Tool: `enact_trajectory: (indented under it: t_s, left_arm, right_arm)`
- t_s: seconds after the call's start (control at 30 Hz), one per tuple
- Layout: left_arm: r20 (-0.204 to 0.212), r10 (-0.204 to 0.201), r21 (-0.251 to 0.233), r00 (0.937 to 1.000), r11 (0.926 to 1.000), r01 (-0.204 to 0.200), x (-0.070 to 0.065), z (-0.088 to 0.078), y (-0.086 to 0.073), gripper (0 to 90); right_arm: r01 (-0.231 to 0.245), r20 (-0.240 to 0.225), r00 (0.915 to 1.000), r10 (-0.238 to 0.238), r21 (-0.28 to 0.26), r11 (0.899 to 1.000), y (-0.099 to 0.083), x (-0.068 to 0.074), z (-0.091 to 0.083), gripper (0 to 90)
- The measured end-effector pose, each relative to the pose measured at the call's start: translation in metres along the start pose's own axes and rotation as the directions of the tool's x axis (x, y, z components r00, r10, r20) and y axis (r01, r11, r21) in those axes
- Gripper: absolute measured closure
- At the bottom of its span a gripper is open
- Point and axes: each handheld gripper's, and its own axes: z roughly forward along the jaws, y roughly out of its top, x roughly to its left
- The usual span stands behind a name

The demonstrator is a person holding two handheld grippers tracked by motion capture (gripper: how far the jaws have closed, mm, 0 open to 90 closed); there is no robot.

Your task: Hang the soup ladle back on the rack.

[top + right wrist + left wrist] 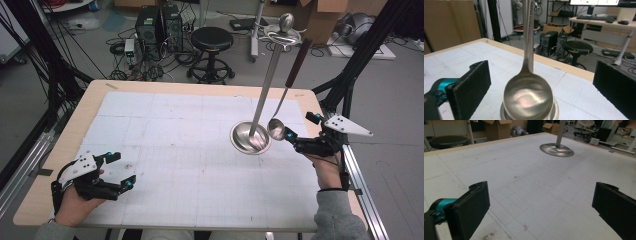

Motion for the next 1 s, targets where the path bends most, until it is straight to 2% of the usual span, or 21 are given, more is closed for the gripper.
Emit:
enact_trajectory:
  t_s: [0.13,0.33,0.4,0.67,0.87,1.0]
  left_arm:
    - [0.005,0.000,-0.001,1.0000,1.0000,0.000,0.000,-0.001,0.000,1.9]
    - [0.019,-0.005,0.015,0.9998,0.9999,0.005,-0.001,0.001,-0.001,1.9]
    - [0.020,-0.005,0.013,0.9998,0.9999,0.004,-0.001,0.001,0.000,1.9]
    - [0.025,-0.006,0.013,0.9997,0.9999,0.006,-0.001,0.001,0.000,1.9]
    - [0.028,-0.009,0.003,0.9996,1.0000,0.009,-0.001,0.000,0.000,1.9]
    - [0.026,-0.013,-0.005,0.9996,0.9999,0.013,-0.001,0.000,0.001,1.9]
  right_arm:
    - [-0.019,-0.001,0.9998,0.019,-0.012,1.000,-0.003,0.001,-0.007,0.4]
    - [-0.061,-0.040,0.9974,0.060,-0.038,0.997,-0.010,0.006,-0.015,0.4]
    - [-0.062,-0.063,0.9963,0.059,-0.044,0.997,-0.013,0.009,-0.016,0.4]
    - [-0.015,-0.124,0.9922,0.005,-0.074,0.997,-0.019,0.027,-0.019,0.4]
    - [-0.011,-0.127,0.9919,-0.001,-0.093,0.996,-0.028,0.037,-0.018,0.4]
    - [-0.014,-0.119,0.9928,0.004,-0.082,0.997,-0.037,0.042,-0.017,0.4]
